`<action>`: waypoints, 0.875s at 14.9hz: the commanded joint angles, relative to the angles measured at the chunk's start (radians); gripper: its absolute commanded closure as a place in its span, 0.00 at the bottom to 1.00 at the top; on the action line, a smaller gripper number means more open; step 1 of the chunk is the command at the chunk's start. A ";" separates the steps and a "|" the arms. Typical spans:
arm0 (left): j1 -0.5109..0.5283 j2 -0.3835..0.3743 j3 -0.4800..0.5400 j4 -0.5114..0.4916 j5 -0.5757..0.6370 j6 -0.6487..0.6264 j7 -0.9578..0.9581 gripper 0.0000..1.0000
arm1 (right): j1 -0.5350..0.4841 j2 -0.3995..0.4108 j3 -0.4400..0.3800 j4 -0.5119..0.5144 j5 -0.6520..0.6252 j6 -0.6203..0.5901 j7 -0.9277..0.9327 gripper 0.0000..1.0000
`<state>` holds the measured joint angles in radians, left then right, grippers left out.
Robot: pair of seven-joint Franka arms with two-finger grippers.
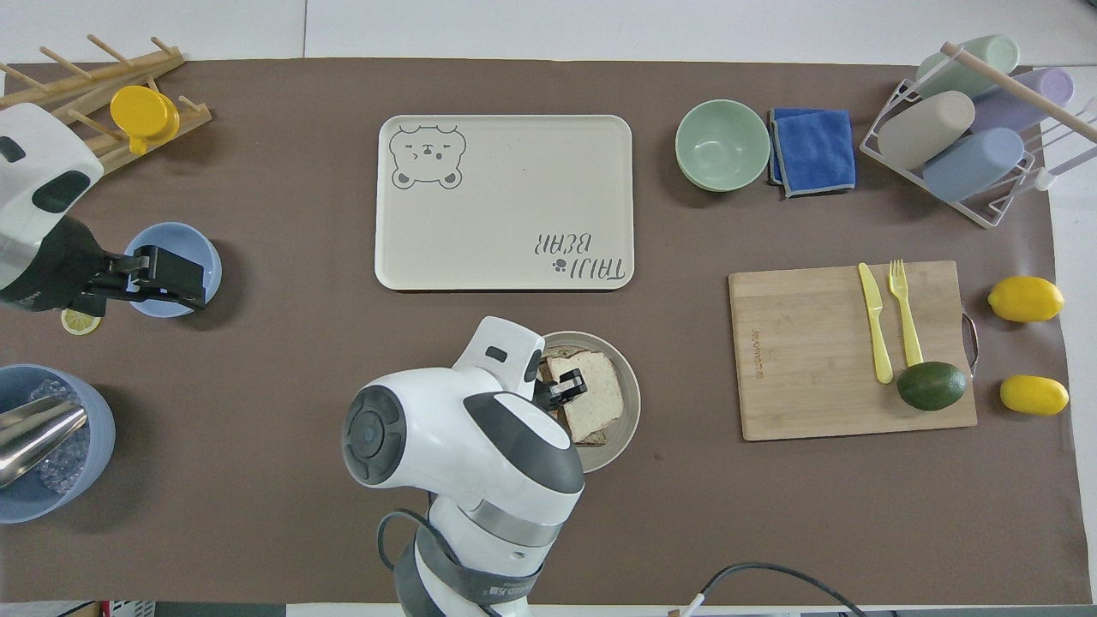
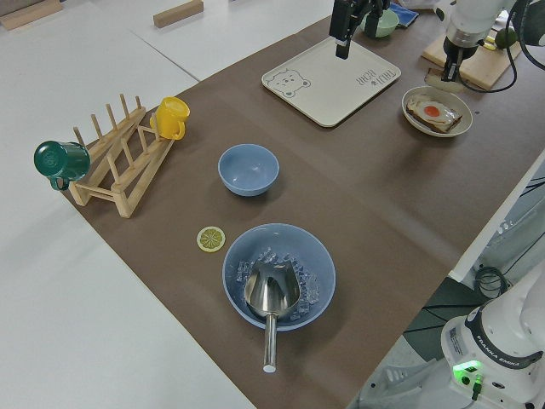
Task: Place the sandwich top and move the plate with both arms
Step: 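Lower the bread onto the egg toast and open the right gripper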
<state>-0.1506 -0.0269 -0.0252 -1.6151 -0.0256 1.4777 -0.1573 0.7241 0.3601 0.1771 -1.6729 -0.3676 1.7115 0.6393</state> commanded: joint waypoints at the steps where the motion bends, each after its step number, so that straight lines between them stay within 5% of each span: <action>1: 0.009 -0.022 -0.001 -0.012 -0.008 -0.017 0.007 0.00 | 0.008 0.031 0.001 0.025 0.010 0.023 0.072 1.00; 8: 0.039 -0.024 -0.001 -0.022 -0.007 -0.011 0.009 0.00 | -0.005 0.029 0.001 -0.056 0.077 0.171 0.126 1.00; 13: 0.042 -0.033 -0.001 -0.034 -0.007 -0.013 0.004 0.00 | -0.011 0.031 0.001 -0.041 0.104 0.180 0.126 0.32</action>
<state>-0.1230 -0.0277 -0.0207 -1.6183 -0.0256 1.4743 -0.1574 0.7230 0.3964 0.1720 -1.7116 -0.2880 1.8714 0.7557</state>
